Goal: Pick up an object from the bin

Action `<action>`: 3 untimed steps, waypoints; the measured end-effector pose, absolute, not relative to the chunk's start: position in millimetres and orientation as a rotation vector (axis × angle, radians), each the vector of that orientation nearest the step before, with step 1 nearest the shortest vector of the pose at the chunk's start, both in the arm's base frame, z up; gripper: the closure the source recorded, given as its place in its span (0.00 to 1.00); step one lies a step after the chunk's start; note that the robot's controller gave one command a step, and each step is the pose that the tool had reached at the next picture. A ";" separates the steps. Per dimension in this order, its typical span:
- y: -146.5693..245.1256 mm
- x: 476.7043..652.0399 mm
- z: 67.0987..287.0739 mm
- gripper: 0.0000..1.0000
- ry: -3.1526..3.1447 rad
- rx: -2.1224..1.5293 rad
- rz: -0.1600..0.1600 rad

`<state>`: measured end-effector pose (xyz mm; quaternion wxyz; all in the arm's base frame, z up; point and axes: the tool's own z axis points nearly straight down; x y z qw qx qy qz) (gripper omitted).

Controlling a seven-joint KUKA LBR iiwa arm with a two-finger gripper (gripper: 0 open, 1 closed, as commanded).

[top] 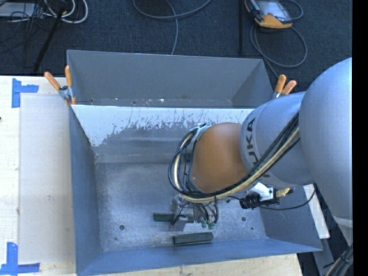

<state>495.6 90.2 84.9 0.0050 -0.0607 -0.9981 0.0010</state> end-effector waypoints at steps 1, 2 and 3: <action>90.2 495.3 108.3 1.00 -3.125 -0.190 0.003; 90.4 497.3 130.6 1.00 -3.133 -0.192 0.000; 90.5 498.0 143.4 1.00 -3.137 -0.192 -0.001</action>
Offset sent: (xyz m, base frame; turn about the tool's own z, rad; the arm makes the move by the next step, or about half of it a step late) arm -0.0001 -0.0002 0.0049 0.0000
